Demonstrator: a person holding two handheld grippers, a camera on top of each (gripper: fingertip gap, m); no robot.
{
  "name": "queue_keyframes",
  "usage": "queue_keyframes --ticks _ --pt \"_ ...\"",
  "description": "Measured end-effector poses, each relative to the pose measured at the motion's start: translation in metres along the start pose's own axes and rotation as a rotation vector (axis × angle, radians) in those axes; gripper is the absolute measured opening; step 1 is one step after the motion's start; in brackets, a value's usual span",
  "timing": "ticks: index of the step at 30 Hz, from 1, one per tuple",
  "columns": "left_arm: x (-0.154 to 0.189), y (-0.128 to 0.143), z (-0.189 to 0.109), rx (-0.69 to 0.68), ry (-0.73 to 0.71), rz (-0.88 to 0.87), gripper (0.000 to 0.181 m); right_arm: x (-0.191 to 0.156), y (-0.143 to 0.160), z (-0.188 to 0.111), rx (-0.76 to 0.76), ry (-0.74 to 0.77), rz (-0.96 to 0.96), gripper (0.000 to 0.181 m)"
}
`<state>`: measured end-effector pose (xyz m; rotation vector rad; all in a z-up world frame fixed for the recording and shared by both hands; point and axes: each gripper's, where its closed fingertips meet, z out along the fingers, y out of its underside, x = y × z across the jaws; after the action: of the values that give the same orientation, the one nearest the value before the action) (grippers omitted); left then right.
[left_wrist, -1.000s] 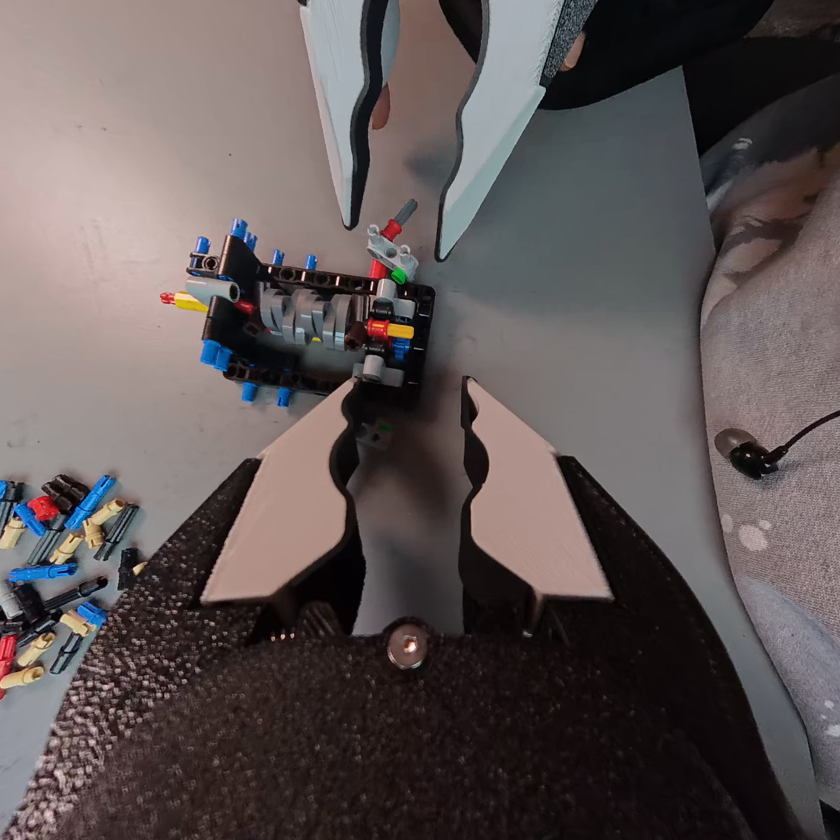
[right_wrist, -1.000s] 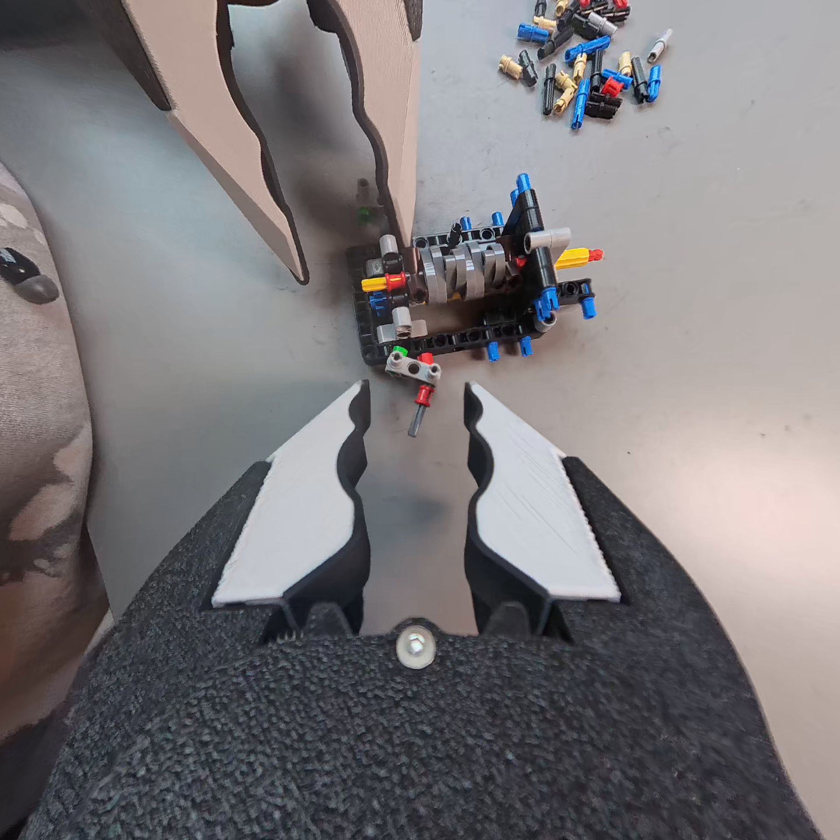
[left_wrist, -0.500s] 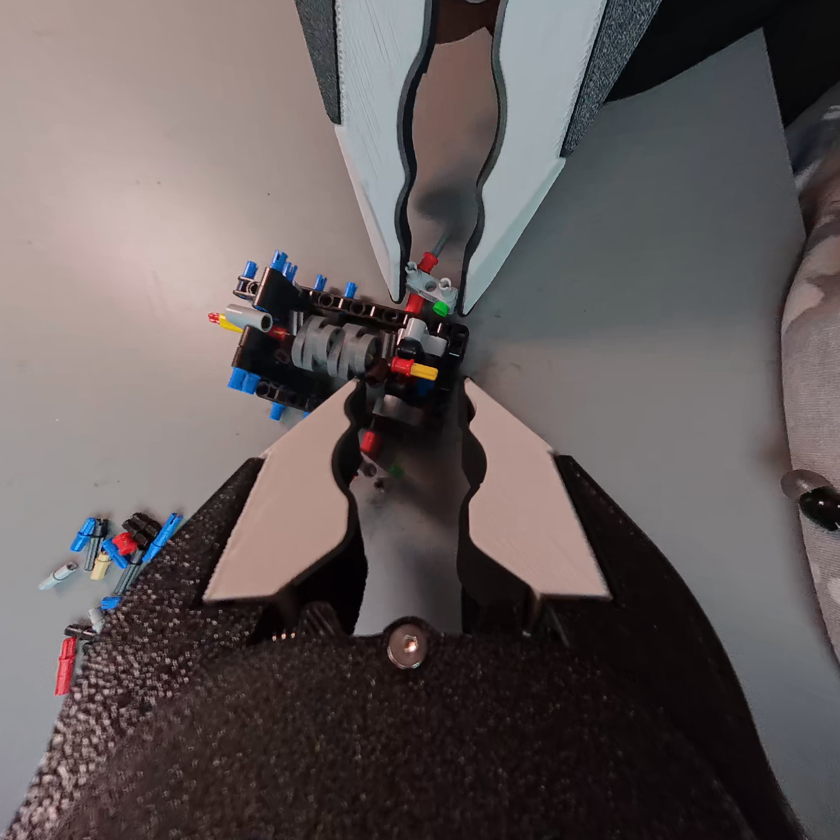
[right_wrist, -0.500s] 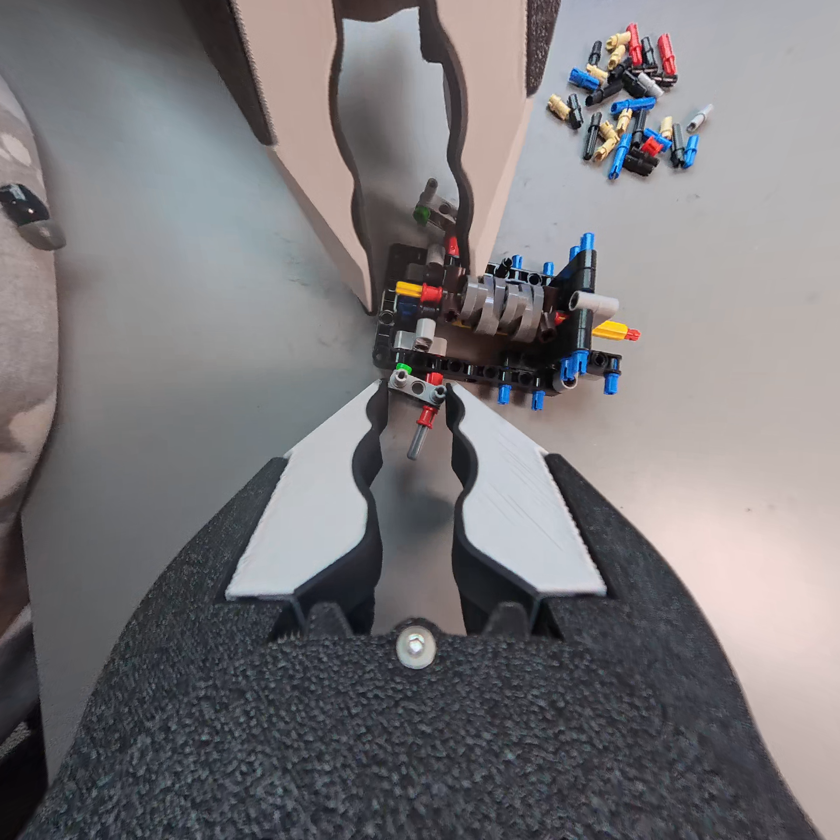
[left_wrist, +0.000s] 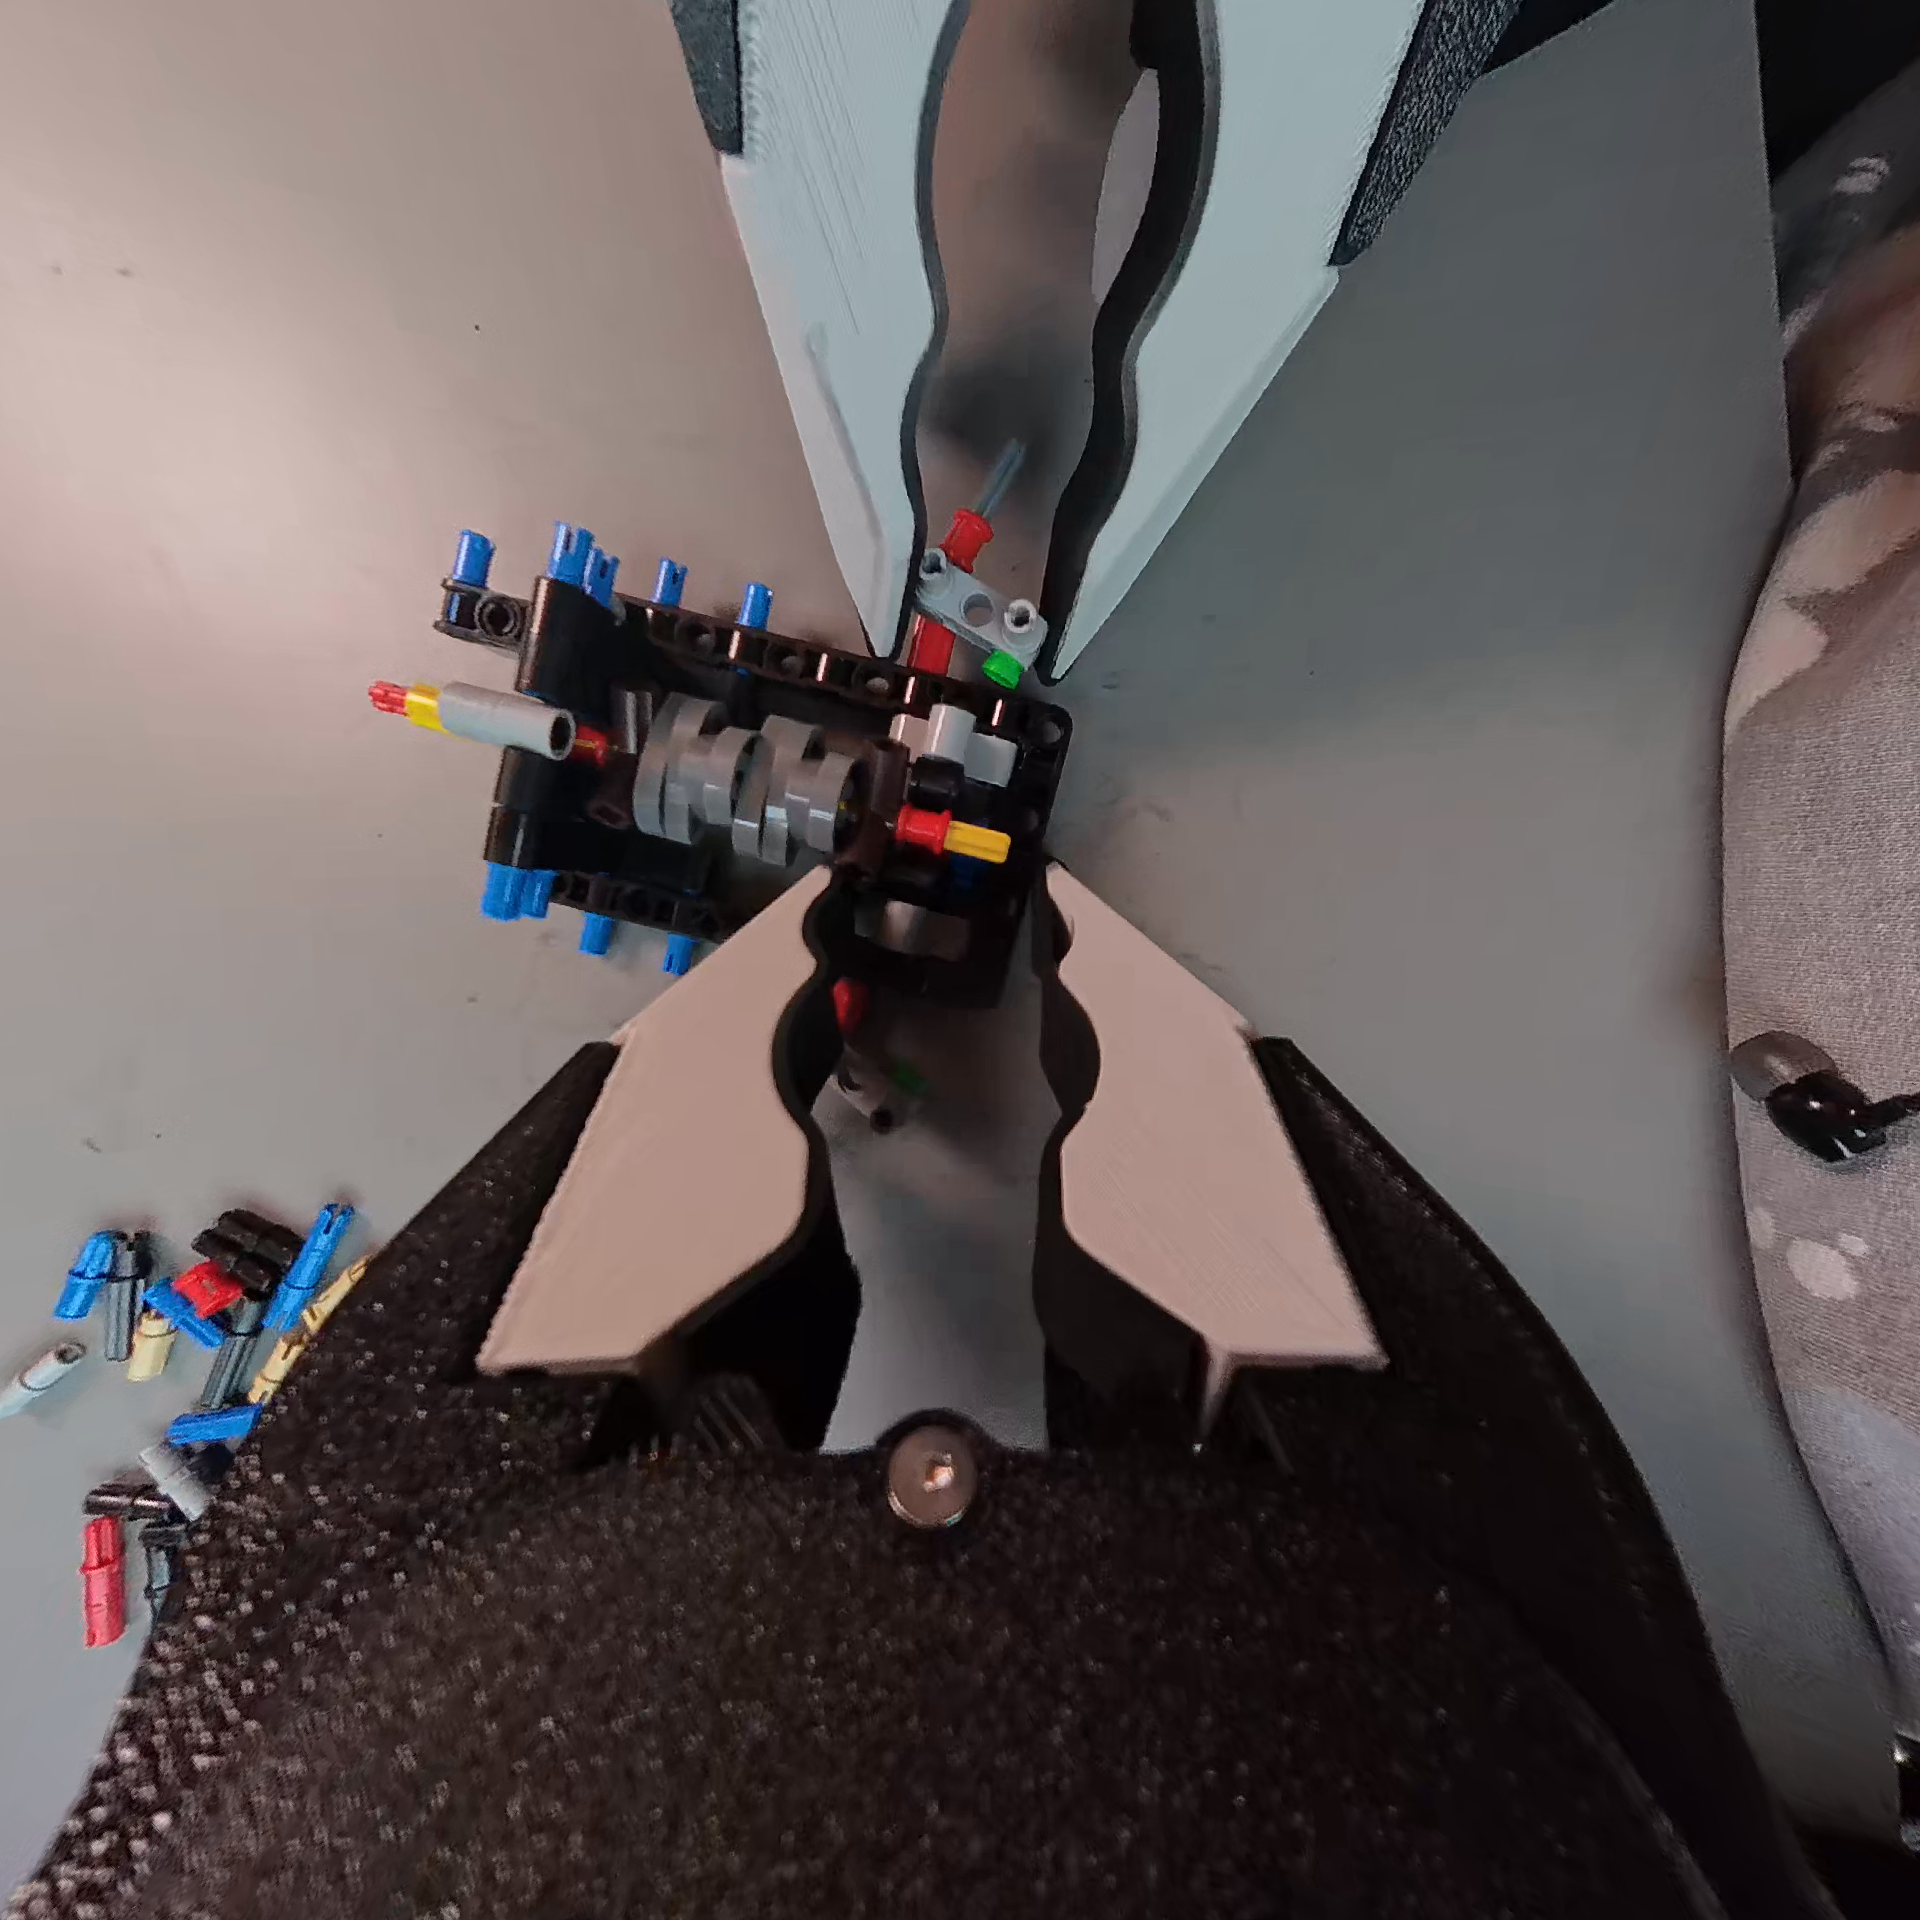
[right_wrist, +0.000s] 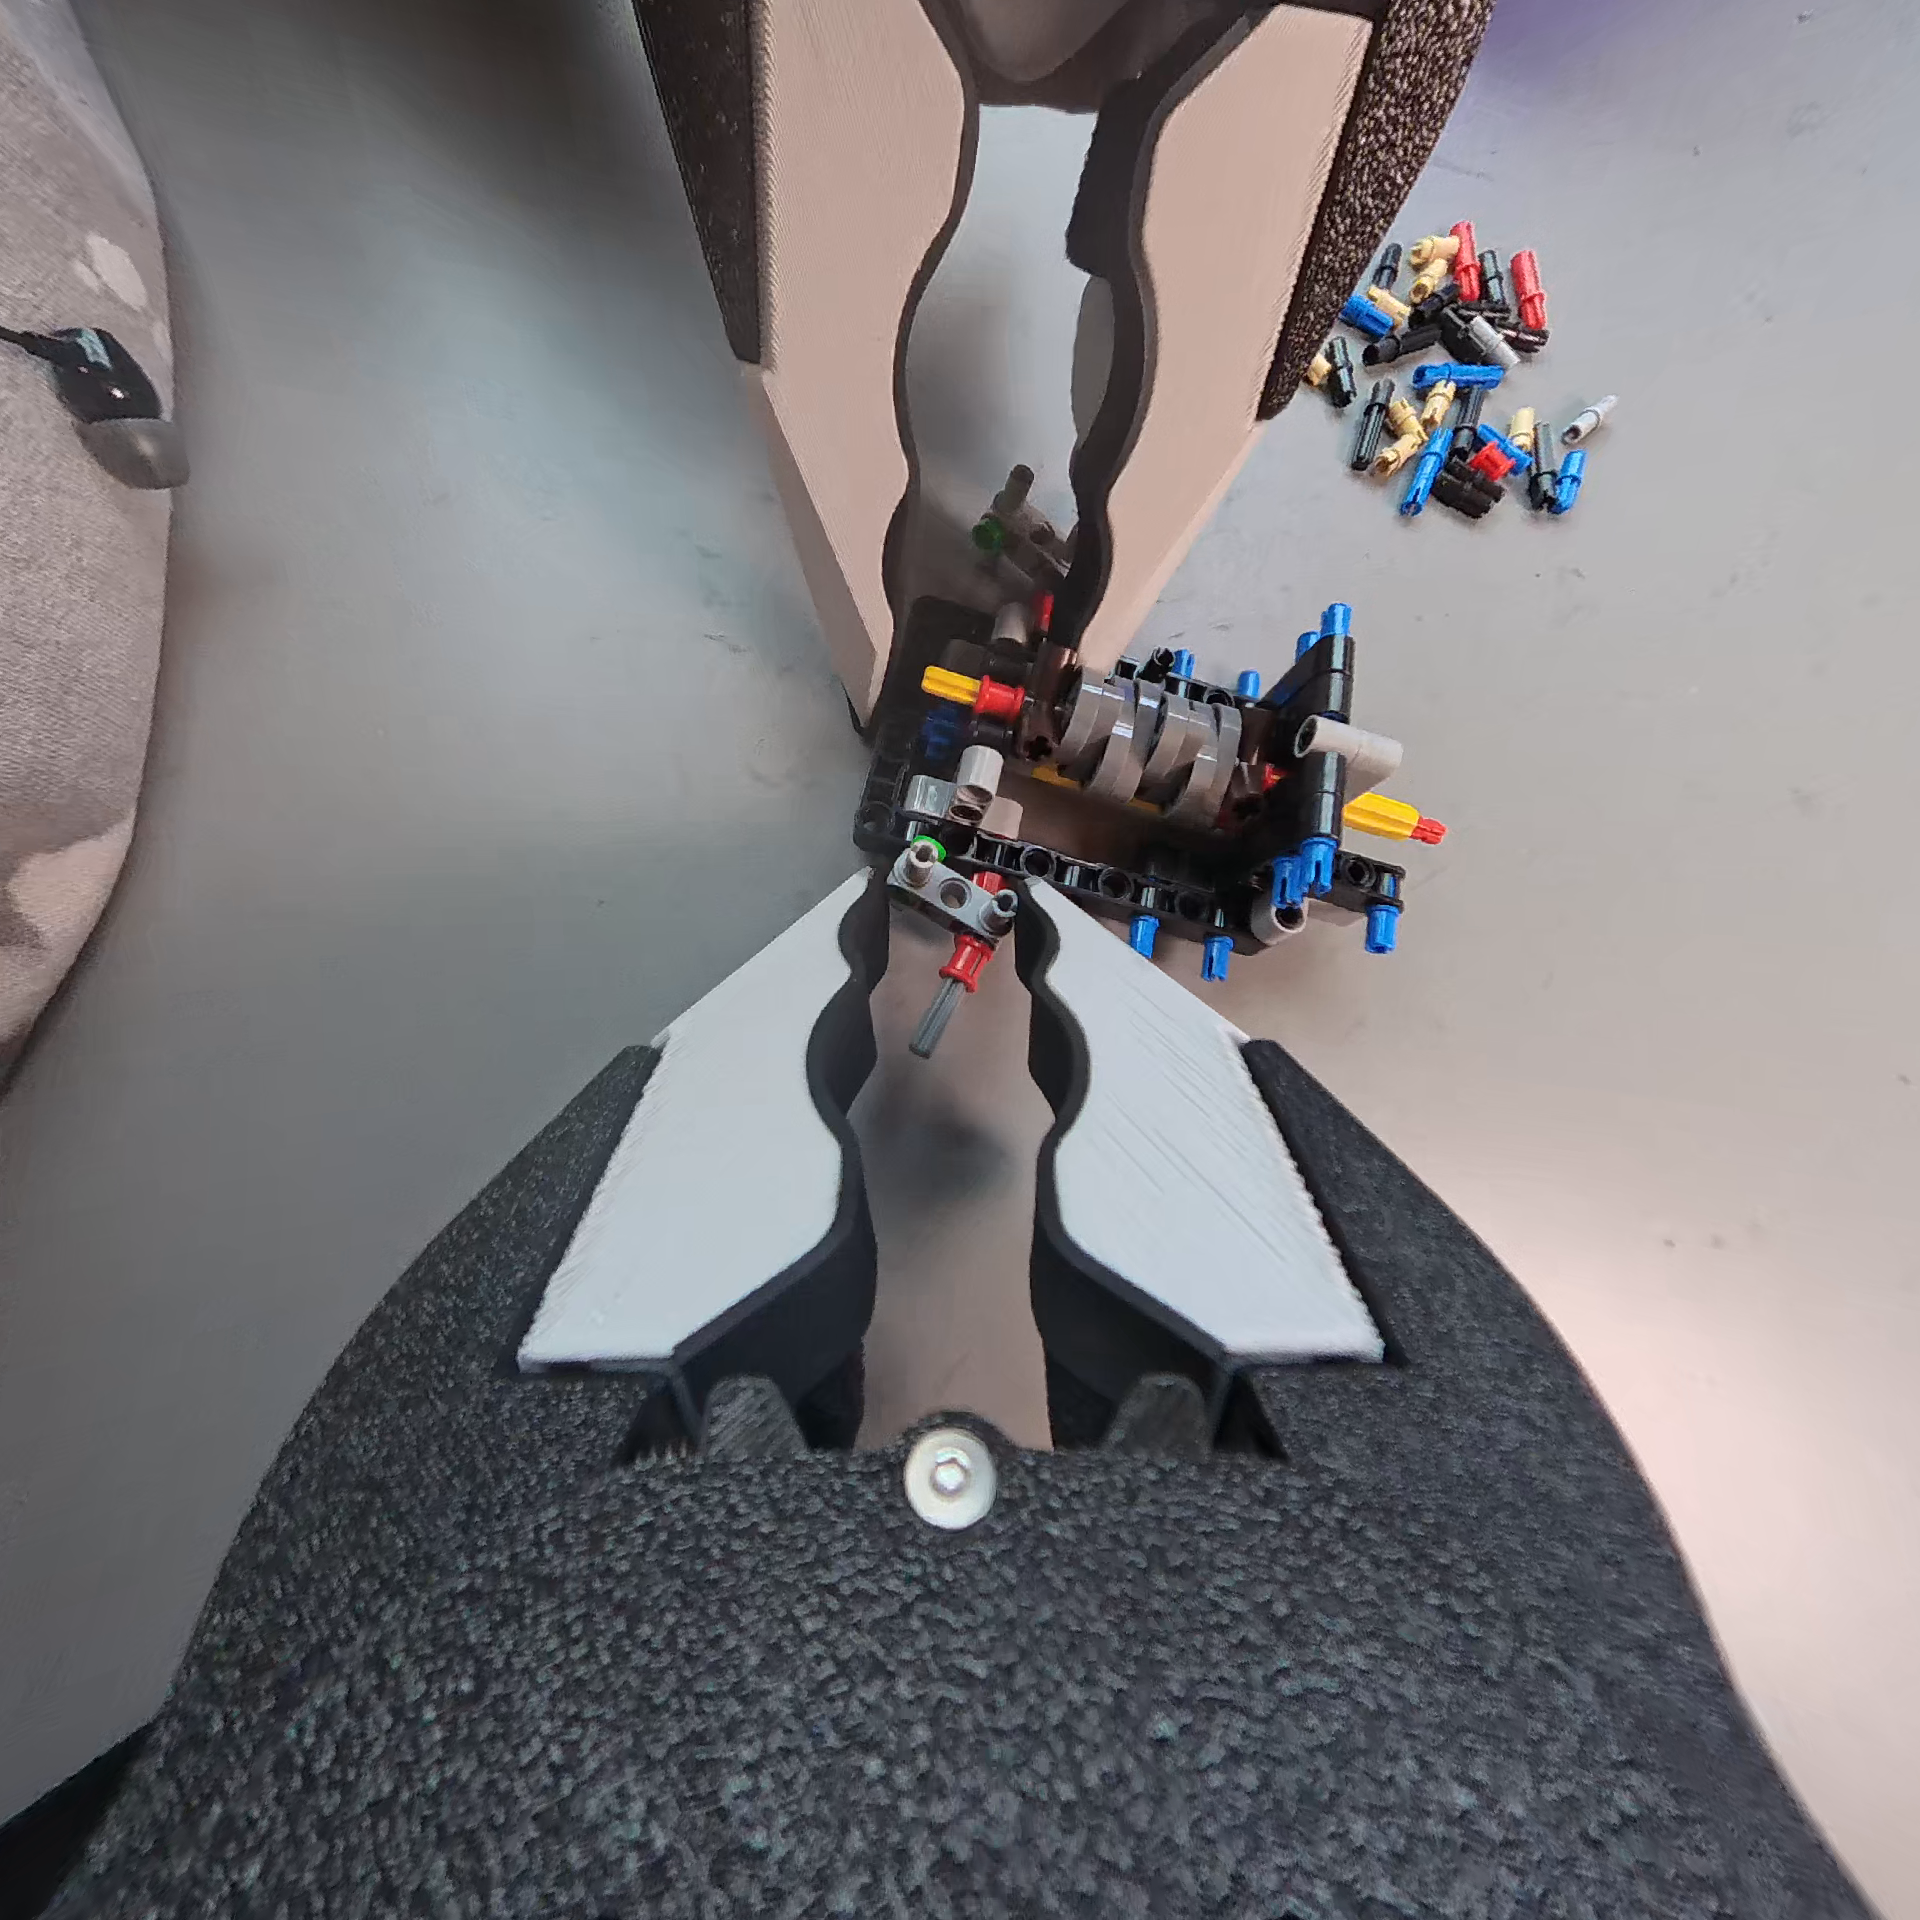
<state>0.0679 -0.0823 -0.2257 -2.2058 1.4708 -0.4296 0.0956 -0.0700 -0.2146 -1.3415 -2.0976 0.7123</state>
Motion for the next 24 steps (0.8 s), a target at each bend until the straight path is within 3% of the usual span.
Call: queue_keyframes --ticks 16,24 --pt "0.0016 0.0011 -0.0005 -0.127 0.066 0.014 0.034 -0.0037 -0.0086 -0.0062 0.172 -0.023 -0.048 0.022" --pt "0.0004 -0.0001 -0.0002 -0.106 0.070 0.013 0.035 -0.0033 -0.0017 -0.0011 0.110 -0.014 -0.045 0.024"
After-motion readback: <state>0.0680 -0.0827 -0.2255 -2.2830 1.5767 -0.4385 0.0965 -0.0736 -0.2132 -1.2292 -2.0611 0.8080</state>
